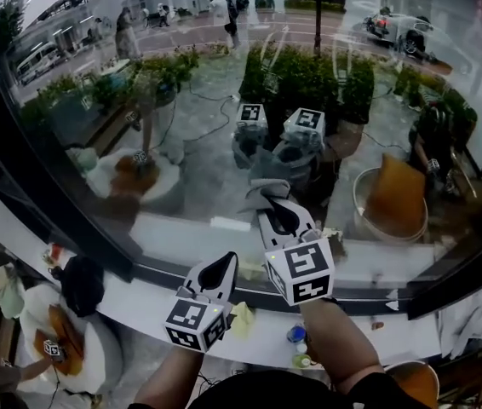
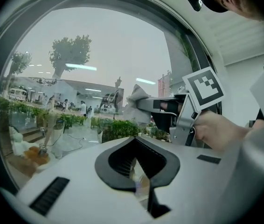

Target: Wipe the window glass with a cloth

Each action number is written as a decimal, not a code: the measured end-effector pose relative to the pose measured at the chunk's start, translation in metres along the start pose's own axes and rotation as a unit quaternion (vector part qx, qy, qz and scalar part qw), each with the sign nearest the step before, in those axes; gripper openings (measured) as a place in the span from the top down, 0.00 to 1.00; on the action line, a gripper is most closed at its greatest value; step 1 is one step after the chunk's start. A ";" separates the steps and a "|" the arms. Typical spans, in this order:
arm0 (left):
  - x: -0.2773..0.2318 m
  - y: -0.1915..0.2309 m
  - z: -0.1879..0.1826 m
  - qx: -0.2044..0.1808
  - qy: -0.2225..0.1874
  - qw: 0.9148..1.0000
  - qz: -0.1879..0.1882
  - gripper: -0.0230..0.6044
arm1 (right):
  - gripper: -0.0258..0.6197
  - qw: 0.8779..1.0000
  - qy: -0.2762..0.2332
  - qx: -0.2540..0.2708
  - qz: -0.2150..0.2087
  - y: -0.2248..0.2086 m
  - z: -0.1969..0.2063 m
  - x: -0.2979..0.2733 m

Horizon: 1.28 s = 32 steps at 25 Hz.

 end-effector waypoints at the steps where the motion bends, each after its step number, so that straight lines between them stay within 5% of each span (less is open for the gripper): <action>1: -0.001 0.002 0.000 0.000 0.000 1.000 0.003 0.95 | 0.90 1.000 0.000 0.000 0.004 -0.001 -0.001 -0.003; 21: -0.016 0.038 0.014 -0.012 -0.001 0.995 0.100 0.95 | 0.90 0.996 -0.010 0.005 0.084 0.000 -0.001 -0.010; 32: -0.027 0.017 0.011 -0.006 -0.007 0.994 0.109 0.95 | 0.90 0.998 0.007 0.018 0.065 -0.010 0.000 -0.003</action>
Point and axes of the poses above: the fingertips, and each gripper's own axes: x backward along the fingers, y to its left, z out of its underside, the point moved 6 cm from there along x, backward along the fingers, and after that the axes turned 5 degrees about -x, right-handed, at the moved point
